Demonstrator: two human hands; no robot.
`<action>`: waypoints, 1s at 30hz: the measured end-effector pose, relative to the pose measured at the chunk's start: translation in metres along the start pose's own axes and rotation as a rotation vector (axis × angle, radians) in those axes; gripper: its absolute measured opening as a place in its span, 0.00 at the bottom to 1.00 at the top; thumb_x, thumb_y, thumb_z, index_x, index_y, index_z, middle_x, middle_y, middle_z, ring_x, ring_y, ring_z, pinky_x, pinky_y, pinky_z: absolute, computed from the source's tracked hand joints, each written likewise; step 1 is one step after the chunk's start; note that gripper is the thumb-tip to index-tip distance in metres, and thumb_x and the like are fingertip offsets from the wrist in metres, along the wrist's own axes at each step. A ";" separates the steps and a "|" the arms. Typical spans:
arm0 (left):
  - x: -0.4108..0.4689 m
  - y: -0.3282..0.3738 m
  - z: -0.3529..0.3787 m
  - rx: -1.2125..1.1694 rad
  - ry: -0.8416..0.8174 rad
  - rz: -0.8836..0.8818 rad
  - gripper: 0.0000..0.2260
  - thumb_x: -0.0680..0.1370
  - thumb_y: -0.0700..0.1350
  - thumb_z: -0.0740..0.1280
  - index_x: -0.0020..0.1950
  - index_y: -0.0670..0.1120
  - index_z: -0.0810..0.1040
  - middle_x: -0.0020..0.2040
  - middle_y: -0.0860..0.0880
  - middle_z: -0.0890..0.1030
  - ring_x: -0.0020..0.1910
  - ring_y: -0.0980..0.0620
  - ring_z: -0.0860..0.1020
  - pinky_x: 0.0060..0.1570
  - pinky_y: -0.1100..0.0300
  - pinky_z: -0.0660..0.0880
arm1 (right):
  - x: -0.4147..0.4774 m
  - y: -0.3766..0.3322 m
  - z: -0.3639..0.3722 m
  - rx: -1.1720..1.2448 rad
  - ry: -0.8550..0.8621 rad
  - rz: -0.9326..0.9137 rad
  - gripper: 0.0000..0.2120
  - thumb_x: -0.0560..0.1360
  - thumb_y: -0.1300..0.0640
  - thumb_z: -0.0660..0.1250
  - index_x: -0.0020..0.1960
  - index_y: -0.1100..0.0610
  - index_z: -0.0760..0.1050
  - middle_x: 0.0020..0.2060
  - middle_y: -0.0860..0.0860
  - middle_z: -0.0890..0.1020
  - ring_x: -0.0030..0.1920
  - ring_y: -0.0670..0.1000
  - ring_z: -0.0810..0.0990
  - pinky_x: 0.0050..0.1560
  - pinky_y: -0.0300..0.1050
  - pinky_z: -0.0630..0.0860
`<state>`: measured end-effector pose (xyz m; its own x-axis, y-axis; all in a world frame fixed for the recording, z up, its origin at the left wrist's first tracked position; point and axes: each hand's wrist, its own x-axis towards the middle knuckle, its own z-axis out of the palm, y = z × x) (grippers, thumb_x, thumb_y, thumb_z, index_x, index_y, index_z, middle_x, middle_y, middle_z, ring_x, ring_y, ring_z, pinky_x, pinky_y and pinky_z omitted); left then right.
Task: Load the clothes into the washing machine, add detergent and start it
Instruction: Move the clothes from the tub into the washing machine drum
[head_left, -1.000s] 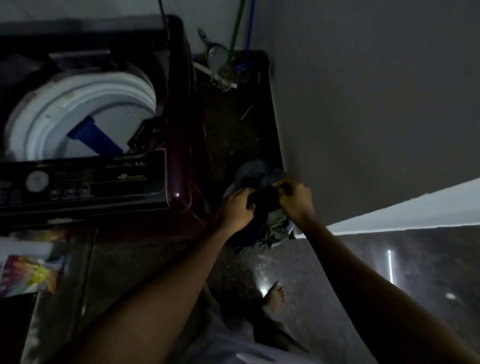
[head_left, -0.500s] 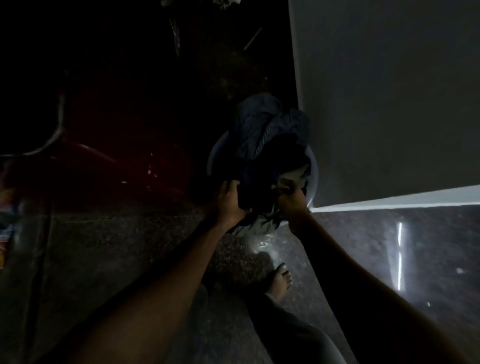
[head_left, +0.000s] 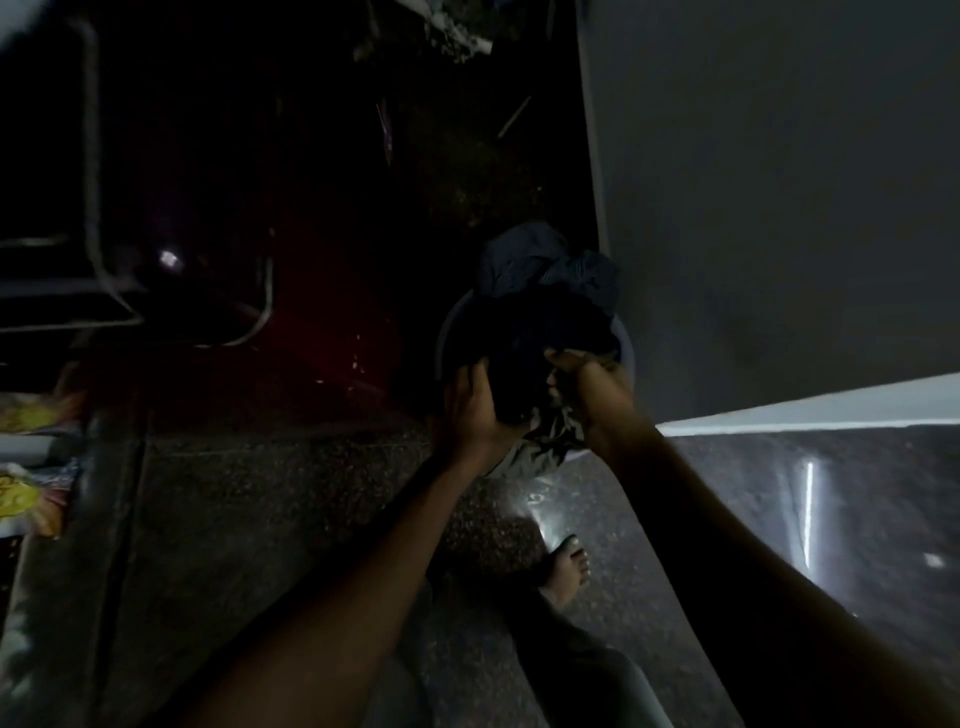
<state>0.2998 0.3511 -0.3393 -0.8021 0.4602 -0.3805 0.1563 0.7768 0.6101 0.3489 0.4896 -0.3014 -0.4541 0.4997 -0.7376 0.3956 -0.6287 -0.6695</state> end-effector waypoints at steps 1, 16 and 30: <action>-0.002 0.010 -0.010 -0.032 0.036 0.002 0.42 0.67 0.53 0.79 0.75 0.45 0.63 0.72 0.42 0.68 0.70 0.40 0.67 0.65 0.44 0.70 | -0.013 -0.013 0.002 0.035 -0.031 -0.001 0.09 0.73 0.63 0.70 0.37 0.55 0.73 0.29 0.51 0.74 0.29 0.48 0.73 0.29 0.38 0.72; -0.045 0.148 -0.161 -0.489 -0.002 -0.003 0.25 0.78 0.39 0.66 0.74 0.46 0.65 0.68 0.45 0.73 0.65 0.45 0.74 0.64 0.49 0.73 | -0.158 -0.174 0.036 0.235 -0.118 -0.030 0.02 0.76 0.63 0.69 0.47 0.60 0.76 0.43 0.54 0.80 0.44 0.50 0.80 0.51 0.44 0.78; -0.065 0.223 -0.263 -0.506 -0.110 0.129 0.20 0.80 0.36 0.58 0.71 0.44 0.70 0.63 0.43 0.76 0.61 0.45 0.75 0.61 0.55 0.71 | -0.212 -0.207 0.025 -0.380 -0.150 -0.630 0.29 0.72 0.77 0.61 0.67 0.54 0.70 0.46 0.51 0.81 0.44 0.48 0.80 0.42 0.39 0.79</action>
<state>0.2353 0.3814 0.0042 -0.7254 0.6015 -0.3347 -0.0700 0.4193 0.9052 0.3434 0.4991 -0.0047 -0.7790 0.5934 -0.2027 0.2606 0.0122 -0.9654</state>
